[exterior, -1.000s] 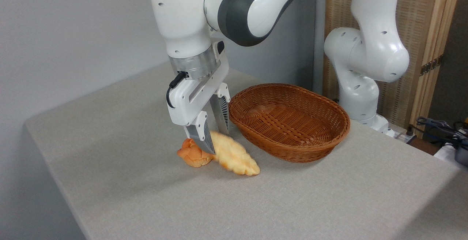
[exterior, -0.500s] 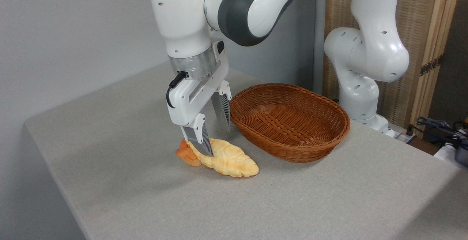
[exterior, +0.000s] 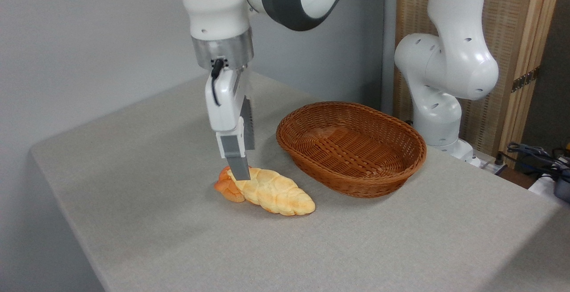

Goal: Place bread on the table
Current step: 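Raise the gripper up away from the golden roll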

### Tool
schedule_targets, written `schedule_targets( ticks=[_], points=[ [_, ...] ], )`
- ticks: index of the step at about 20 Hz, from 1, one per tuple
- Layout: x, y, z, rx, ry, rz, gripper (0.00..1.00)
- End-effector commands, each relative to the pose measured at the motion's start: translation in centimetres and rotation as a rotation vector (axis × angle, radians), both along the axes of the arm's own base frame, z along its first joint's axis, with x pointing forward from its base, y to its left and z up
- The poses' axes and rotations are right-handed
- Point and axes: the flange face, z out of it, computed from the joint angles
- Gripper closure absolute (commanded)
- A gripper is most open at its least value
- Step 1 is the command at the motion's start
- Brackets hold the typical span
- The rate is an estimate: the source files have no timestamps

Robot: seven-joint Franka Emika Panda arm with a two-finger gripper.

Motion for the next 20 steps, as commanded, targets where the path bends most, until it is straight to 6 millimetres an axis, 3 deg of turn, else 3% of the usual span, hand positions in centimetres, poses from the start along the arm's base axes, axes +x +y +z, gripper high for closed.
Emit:
schedule_targets(
  ticks=[1,9,20],
  points=[
    [0.3,0.9,2.1,-0.014,0.002,0.339,0.00],
    [1.4,2.7,5.6,-0.048,-0.023,0.656,0.00],
    [1.9,2.9,4.9,-0.044,-0.001,0.714,0.00]
  ],
)
